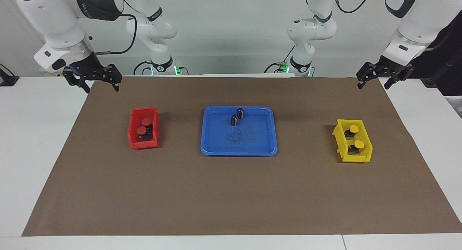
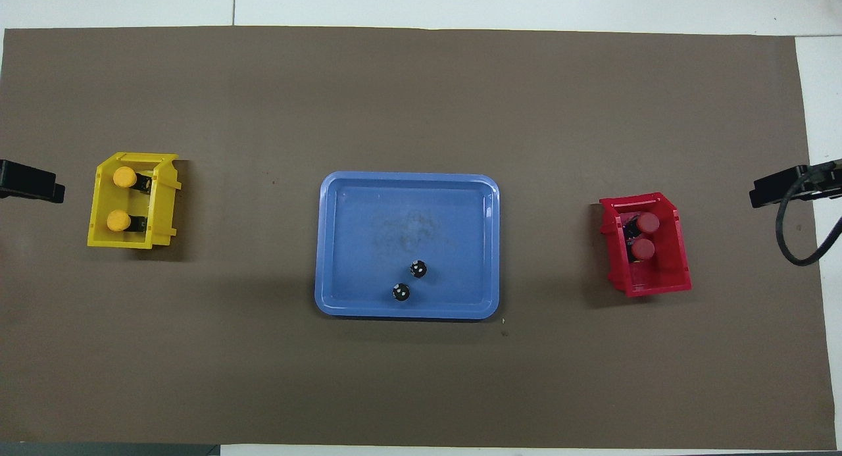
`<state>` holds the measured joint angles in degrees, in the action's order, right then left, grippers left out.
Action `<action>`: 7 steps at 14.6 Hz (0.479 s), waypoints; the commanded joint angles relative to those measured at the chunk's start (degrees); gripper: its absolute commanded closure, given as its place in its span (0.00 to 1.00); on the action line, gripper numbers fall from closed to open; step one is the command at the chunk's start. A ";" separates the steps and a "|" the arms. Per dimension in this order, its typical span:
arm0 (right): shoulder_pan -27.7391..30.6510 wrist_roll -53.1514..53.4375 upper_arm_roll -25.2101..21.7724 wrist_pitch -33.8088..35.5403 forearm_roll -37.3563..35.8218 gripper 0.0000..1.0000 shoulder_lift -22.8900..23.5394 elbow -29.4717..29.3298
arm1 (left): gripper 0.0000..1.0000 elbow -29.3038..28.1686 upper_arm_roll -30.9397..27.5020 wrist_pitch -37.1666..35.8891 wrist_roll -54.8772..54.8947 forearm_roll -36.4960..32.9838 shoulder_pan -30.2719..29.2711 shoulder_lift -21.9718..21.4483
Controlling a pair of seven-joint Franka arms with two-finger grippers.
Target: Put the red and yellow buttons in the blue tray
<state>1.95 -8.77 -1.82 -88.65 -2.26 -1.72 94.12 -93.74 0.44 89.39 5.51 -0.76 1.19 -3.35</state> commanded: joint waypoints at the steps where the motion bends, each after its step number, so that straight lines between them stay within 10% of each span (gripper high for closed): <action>1: 0.25 0.69 0.06 0.06 0.51 0.00 0.05 -0.17 | 0.00 -0.39 -0.36 -0.88 0.46 0.76 0.04 -1.04; 7: -0.45 0.42 0.15 -1.34 0.59 0.01 -0.03 0.88 | 0.00 -0.39 -0.36 -0.88 0.38 0.84 0.04 -1.04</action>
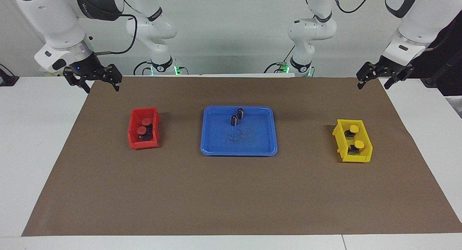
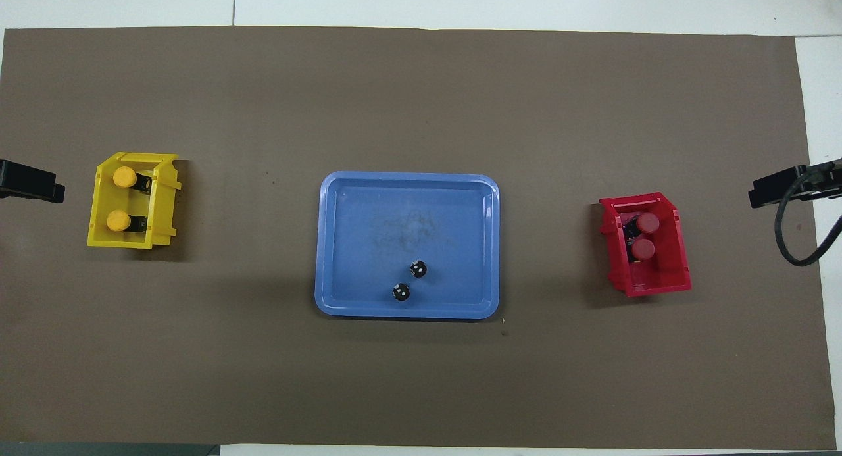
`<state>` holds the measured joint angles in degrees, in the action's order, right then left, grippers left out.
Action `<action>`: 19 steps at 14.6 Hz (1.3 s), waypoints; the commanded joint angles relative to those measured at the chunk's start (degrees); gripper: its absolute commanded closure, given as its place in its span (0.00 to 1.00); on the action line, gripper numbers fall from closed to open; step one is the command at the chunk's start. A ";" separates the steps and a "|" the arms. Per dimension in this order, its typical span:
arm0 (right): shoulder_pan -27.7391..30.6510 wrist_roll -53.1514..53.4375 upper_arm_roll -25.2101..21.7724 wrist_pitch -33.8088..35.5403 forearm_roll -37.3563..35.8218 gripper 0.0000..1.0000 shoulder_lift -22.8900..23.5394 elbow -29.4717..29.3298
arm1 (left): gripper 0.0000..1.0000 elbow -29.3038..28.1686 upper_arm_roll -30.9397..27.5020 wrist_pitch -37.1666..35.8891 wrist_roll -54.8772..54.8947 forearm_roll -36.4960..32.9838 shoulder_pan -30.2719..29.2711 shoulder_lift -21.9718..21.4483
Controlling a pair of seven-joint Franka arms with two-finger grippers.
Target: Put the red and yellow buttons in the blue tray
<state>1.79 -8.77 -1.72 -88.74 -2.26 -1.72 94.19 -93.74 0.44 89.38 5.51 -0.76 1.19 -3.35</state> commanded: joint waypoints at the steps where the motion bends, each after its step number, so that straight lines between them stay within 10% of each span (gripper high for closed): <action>1: -0.47 0.51 0.23 -4.31 0.68 0.04 -0.39 2.56 | 0.00 -0.39 -0.36 -0.87 0.46 0.76 0.04 -1.04; 12: -2.85 0.69 0.32 -37.88 6.48 0.27 0.22 28.93 | 0.00 -1.27 -0.36 0.71 0.82 0.84 0.04 -1.13; 19: -3.29 0.86 0.32 -46.42 6.48 0.30 1.98 34.91 | 0.00 -3.82 -0.36 -0.43 0.11 0.76 0.39 -2.45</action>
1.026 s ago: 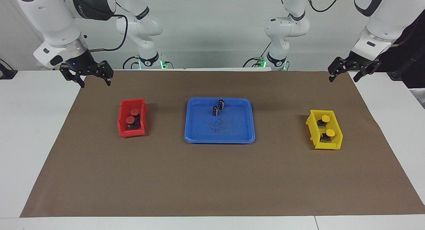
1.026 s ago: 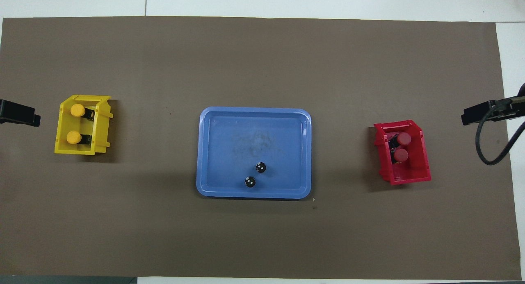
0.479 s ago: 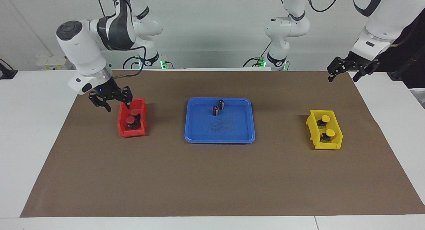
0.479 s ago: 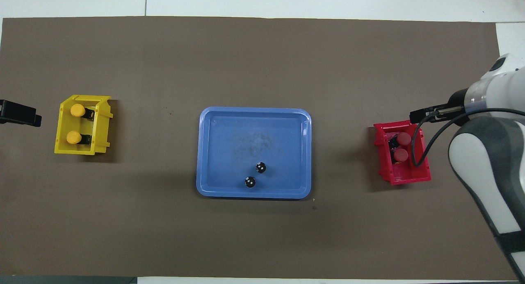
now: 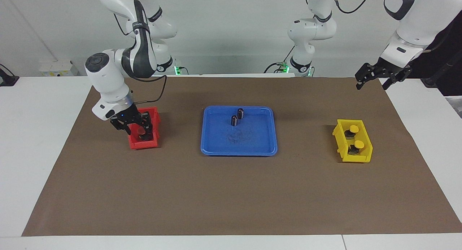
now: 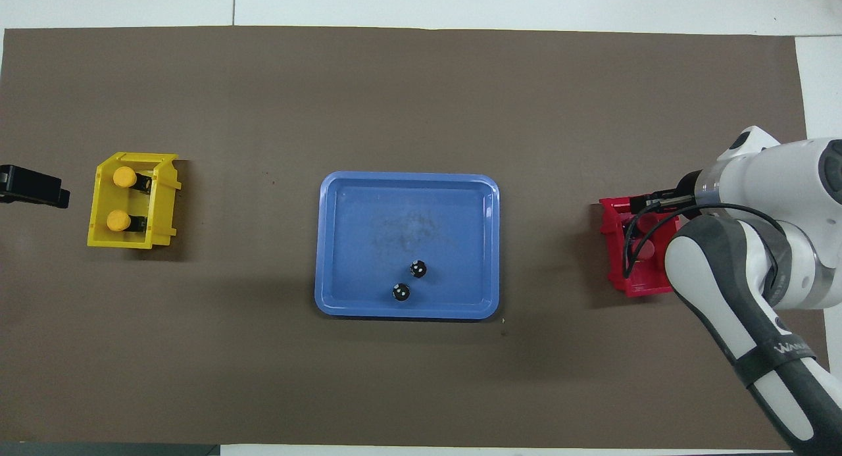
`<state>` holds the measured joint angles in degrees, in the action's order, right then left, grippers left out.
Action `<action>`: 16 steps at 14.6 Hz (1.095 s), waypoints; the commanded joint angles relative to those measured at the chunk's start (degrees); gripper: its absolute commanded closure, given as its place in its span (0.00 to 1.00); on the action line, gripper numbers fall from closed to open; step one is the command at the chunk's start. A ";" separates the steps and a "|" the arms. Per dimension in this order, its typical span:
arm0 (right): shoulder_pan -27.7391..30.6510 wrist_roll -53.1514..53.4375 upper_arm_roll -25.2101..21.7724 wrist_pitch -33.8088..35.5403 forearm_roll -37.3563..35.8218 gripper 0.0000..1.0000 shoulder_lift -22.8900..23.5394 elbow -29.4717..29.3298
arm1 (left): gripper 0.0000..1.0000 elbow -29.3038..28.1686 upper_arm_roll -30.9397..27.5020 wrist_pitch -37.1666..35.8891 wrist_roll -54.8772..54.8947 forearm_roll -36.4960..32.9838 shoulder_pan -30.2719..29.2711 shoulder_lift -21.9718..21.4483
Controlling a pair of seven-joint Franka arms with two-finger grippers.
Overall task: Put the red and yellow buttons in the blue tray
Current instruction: 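Reach into the red bin and grasp a red button with the right gripper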
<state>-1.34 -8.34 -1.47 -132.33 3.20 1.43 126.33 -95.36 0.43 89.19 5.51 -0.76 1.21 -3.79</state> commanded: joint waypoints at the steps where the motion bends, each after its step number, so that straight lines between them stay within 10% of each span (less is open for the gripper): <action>1: -0.06 0.43 0.07 -3.71 1.02 0.30 -1.16 3.65 | 0.00 -2.28 -0.34 -0.15 0.20 0.76 0.03 -2.10; 8: 0.20 -0.10 0.07 -6.54 1.02 0.34 -1.43 7.00 | 0.00 -2.11 -0.52 -0.24 0.29 0.76 -0.86 -2.18; 12: 0.38 -0.36 0.07 -5.57 1.02 0.63 -1.52 6.74 | 0.00 -2.28 -0.52 -0.24 0.81 0.76 -0.86 -2.27; 16: -0.15 0.07 0.07 8.88 0.93 0.67 1.63 -6.66 | 0.00 -2.37 -0.52 0.11 0.90 0.76 -0.94 -2.27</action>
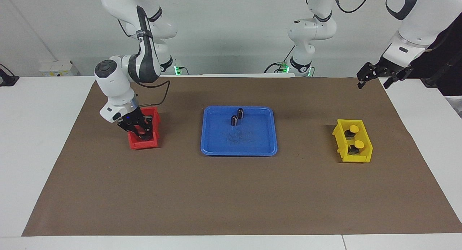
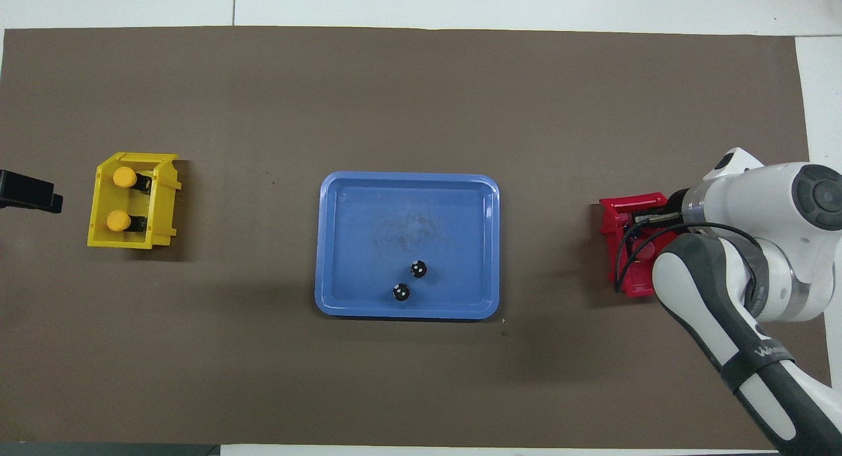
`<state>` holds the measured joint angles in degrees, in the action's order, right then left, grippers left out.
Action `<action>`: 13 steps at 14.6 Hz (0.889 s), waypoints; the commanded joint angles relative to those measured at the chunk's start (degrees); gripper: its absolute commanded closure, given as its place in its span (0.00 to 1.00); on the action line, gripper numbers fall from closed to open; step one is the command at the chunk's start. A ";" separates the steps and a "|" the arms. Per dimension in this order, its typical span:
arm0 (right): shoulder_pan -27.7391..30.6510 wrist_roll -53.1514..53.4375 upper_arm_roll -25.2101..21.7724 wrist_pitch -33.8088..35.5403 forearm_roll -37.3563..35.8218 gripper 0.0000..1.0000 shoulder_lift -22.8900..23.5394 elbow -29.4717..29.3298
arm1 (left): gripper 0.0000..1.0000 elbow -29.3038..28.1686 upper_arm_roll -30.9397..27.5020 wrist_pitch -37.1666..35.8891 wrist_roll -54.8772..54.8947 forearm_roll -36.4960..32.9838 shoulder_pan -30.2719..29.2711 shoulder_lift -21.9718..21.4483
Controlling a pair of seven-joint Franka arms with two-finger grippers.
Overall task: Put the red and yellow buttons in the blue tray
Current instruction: 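Reach into the red bin and grasp a red button with the right gripper, then carry the red button to the tray while the left gripper grasps yellow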
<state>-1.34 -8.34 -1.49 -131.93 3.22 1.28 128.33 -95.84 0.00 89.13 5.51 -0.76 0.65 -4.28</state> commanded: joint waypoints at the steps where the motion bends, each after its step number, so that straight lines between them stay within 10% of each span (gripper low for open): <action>1: -0.42 0.42 0.25 13.32 0.82 0.66 3.10 -13.84 | 0.00 -2.24 -0.09 1.30 0.99 0.76 -0.73 -1.78; 6: -13.65 18.29 0.96 27.34 0.03 0.65 11.45 -37.86 | 0.03 -10.31 -0.09 17.80 1.87 0.76 -3.64 -0.47; 13: -30.30 43.23 0.96 14.79 -3.13 0.63 17.96 -36.23 | 0.26 -12.44 0.08 30.31 2.13 1.02 -3.55 11.74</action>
<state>-31.02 32.95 -0.22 -113.83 1.88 16.56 91.85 -108.46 0.06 117.35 6.58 -0.76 -2.58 4.93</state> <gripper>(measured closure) 0.595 0.189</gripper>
